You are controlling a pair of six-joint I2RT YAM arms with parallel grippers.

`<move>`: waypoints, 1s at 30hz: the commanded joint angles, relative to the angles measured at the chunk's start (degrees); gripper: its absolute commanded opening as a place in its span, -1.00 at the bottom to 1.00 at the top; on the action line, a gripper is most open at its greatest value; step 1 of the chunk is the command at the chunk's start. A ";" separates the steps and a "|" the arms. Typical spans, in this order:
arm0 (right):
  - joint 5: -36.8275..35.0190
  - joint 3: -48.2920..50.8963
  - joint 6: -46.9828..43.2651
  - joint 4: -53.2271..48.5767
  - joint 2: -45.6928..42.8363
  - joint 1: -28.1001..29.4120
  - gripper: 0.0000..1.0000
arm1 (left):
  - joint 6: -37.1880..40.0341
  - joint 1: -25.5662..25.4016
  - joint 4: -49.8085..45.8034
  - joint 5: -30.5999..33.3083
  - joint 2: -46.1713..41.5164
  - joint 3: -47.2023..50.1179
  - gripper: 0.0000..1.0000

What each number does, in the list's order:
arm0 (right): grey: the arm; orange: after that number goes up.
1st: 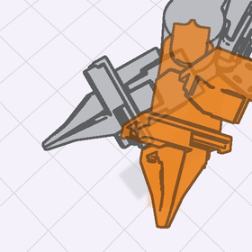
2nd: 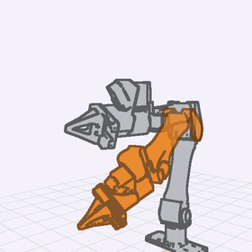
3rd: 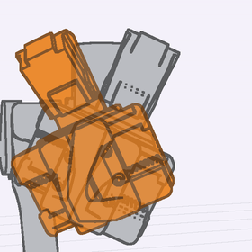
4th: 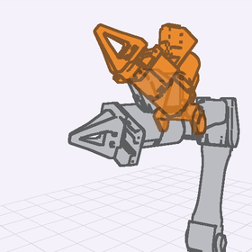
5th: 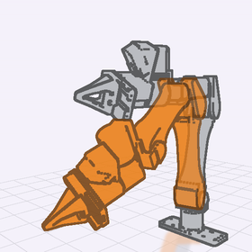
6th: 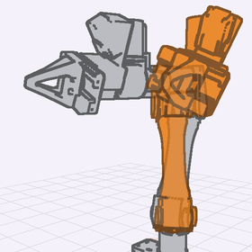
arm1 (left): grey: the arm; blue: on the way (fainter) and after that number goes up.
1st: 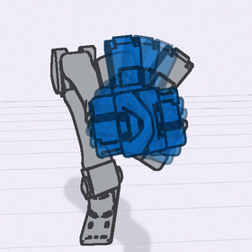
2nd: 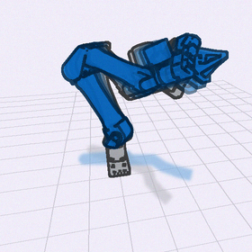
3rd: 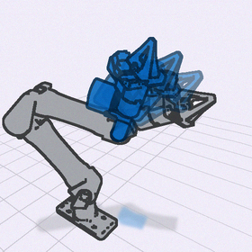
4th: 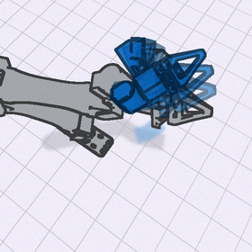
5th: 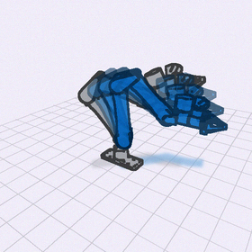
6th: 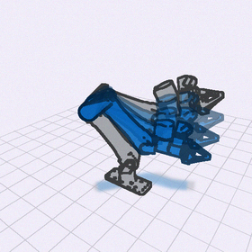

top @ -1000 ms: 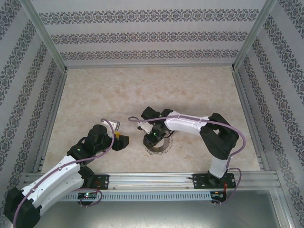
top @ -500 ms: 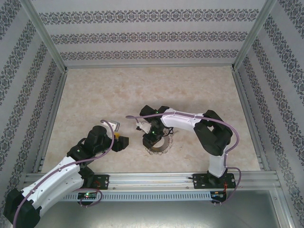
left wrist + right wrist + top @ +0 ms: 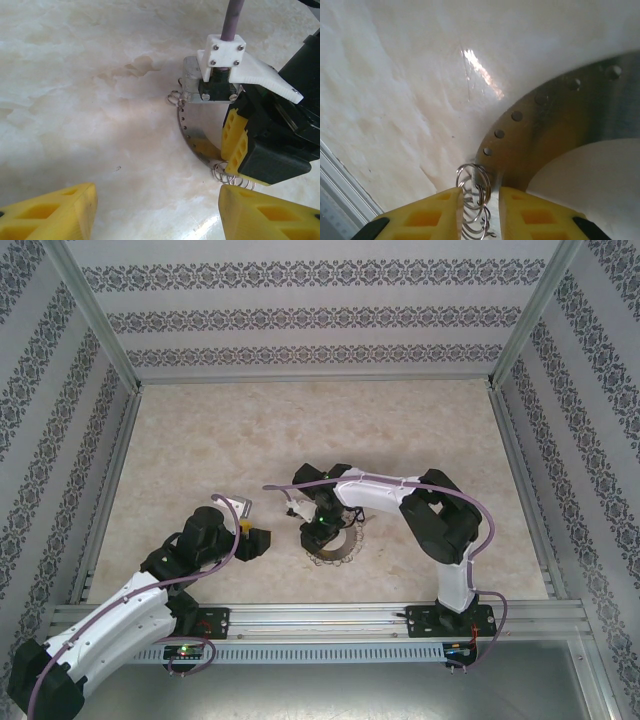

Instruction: Put the keys on the keyring

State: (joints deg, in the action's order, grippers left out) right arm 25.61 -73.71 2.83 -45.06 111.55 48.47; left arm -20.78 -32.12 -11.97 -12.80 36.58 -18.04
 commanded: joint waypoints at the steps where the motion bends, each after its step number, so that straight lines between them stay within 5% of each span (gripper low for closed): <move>1: 1.29 -2.16 0.30 -1.49 1.12 -0.30 -0.51 | 1.24 0.57 2.08 0.31 -0.74 0.99 0.31; 30: 1.46 -3.19 0.97 -1.67 2.89 0.56 -0.66 | 1.29 0.57 1.94 0.36 -1.60 1.38 0.31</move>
State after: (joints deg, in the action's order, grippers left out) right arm 26.46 -75.40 3.22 -45.39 113.38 48.53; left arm -20.58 -32.12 -11.38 -12.80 35.88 -17.45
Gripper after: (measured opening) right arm 0.173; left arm 0.657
